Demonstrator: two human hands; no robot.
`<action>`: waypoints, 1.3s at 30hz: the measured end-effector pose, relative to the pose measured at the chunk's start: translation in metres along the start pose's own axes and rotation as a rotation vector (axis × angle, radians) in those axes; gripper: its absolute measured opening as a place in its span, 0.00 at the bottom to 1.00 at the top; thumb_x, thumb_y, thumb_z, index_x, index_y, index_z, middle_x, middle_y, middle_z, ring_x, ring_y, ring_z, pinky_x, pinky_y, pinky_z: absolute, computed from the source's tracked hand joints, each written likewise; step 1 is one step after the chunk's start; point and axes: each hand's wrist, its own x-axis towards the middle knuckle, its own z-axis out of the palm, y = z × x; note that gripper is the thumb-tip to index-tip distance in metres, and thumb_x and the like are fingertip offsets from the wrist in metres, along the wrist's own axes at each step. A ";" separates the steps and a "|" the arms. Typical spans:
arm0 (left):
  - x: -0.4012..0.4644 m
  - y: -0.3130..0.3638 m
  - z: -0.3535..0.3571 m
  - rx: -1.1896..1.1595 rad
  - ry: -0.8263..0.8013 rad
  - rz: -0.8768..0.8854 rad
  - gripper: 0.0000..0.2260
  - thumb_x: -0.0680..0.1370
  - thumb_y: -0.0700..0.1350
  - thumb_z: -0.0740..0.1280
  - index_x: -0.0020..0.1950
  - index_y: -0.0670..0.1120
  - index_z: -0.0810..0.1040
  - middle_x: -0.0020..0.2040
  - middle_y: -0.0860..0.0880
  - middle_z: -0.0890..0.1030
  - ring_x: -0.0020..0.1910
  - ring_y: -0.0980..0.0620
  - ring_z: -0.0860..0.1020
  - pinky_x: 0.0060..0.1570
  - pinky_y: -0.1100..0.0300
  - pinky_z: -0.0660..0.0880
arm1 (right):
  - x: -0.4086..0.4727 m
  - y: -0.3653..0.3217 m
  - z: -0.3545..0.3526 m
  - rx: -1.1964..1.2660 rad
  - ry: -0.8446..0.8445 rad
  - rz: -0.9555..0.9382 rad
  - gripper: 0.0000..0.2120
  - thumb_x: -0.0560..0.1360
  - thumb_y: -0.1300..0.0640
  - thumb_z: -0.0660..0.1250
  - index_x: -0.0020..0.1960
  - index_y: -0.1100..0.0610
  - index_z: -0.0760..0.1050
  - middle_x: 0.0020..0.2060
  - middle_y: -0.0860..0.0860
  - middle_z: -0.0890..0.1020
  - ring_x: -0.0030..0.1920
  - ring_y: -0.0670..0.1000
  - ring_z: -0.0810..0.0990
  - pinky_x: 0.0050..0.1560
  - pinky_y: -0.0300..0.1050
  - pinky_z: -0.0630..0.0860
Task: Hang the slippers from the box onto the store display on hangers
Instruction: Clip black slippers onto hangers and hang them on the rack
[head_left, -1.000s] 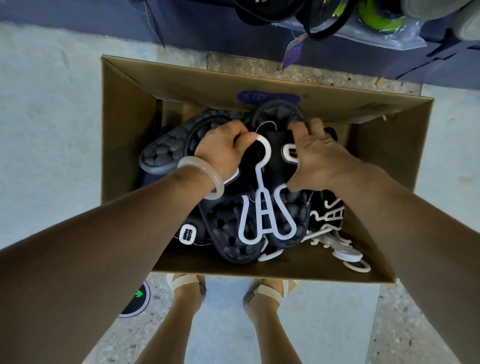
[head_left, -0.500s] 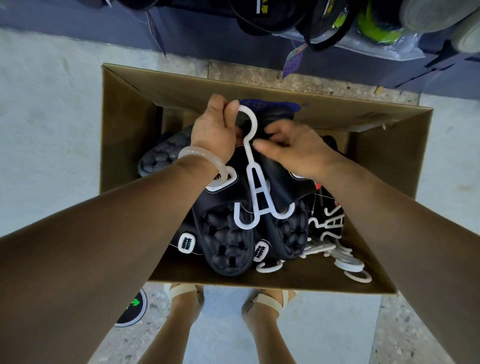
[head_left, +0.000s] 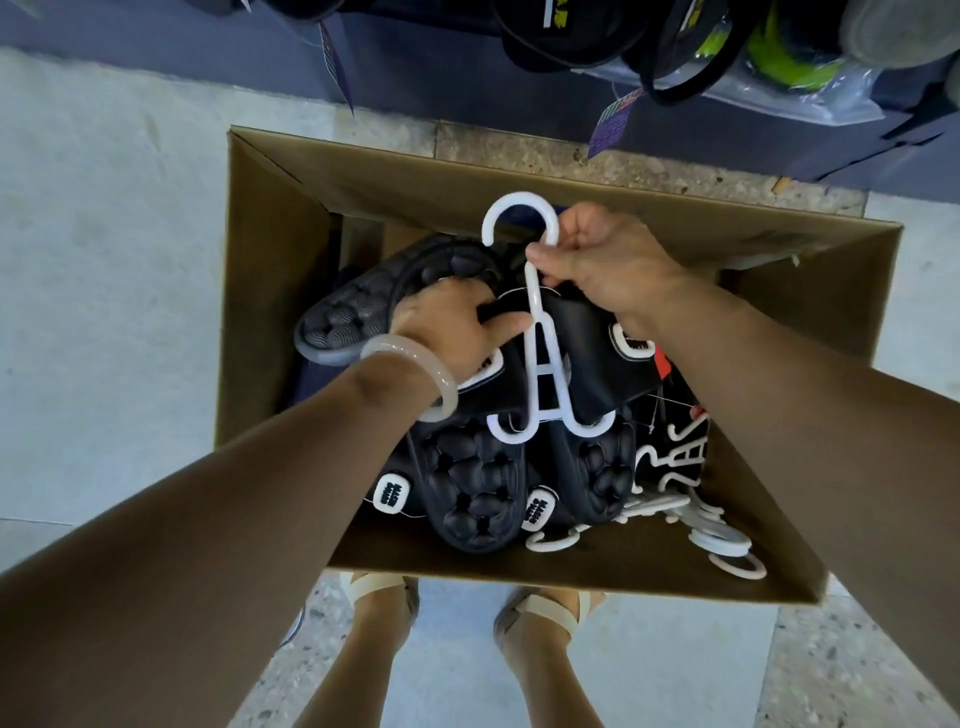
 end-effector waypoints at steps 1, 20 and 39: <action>0.000 0.003 0.001 0.020 -0.018 0.019 0.15 0.74 0.60 0.63 0.46 0.49 0.74 0.48 0.45 0.80 0.52 0.43 0.77 0.52 0.54 0.71 | 0.001 0.000 -0.001 0.036 0.011 -0.006 0.10 0.73 0.61 0.69 0.37 0.53 0.70 0.33 0.49 0.78 0.33 0.46 0.75 0.42 0.39 0.74; -0.068 0.056 -0.090 -0.103 -0.014 0.359 0.13 0.77 0.56 0.59 0.62 0.61 0.69 0.54 0.53 0.78 0.56 0.50 0.76 0.61 0.51 0.71 | -0.110 -0.100 -0.061 0.054 -0.063 -0.168 0.07 0.78 0.59 0.60 0.43 0.49 0.68 0.38 0.47 0.80 0.34 0.38 0.80 0.37 0.33 0.78; -0.343 0.168 -0.346 0.042 0.271 0.735 0.14 0.76 0.55 0.62 0.61 0.60 0.70 0.29 0.58 0.73 0.31 0.61 0.73 0.41 0.60 0.73 | -0.370 -0.383 -0.104 -0.255 0.257 -0.631 0.04 0.74 0.56 0.67 0.44 0.55 0.73 0.40 0.52 0.78 0.41 0.49 0.76 0.42 0.38 0.71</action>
